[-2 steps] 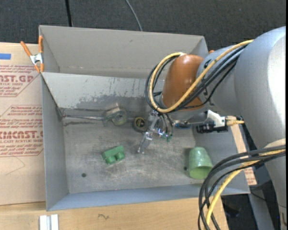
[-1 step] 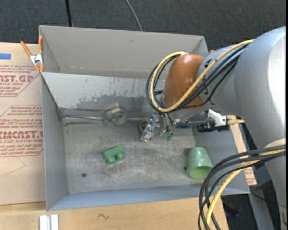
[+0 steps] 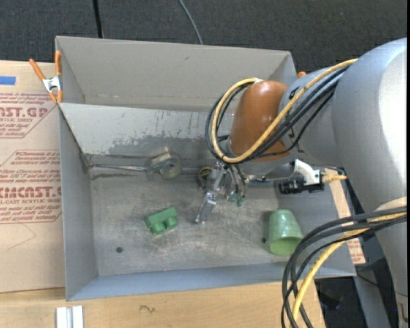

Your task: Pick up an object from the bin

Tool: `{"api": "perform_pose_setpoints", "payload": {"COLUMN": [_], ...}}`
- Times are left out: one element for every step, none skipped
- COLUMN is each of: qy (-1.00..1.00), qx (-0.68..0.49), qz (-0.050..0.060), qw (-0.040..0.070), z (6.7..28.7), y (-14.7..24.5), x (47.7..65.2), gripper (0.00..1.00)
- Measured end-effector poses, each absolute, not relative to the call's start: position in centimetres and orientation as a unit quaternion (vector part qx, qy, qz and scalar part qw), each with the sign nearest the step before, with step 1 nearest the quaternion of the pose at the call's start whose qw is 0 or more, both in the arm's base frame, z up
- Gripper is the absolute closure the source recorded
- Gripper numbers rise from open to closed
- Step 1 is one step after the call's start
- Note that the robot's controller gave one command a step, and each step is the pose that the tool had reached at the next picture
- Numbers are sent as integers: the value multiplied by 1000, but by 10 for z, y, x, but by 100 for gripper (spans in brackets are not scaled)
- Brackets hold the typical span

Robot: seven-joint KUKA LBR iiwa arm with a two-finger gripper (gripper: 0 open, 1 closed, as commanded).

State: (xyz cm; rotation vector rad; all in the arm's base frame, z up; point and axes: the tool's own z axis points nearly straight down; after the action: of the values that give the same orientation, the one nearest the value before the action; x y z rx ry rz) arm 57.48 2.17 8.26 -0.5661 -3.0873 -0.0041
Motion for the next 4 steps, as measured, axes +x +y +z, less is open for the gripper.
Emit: {"api": "perform_pose_setpoints", "payload": {"qy": [-983, -938, -937, -960], "qx": [-182, -347, -348, -280], "qz": [0, -2, 0, 2], "qw": [-3, -2, 0, 3], "z": [82, 245, 241, 123], "y": [19, 115, 112, 119], "x": [576, 506, 506, 528], "gripper": [100, 100, 0, 0]}}
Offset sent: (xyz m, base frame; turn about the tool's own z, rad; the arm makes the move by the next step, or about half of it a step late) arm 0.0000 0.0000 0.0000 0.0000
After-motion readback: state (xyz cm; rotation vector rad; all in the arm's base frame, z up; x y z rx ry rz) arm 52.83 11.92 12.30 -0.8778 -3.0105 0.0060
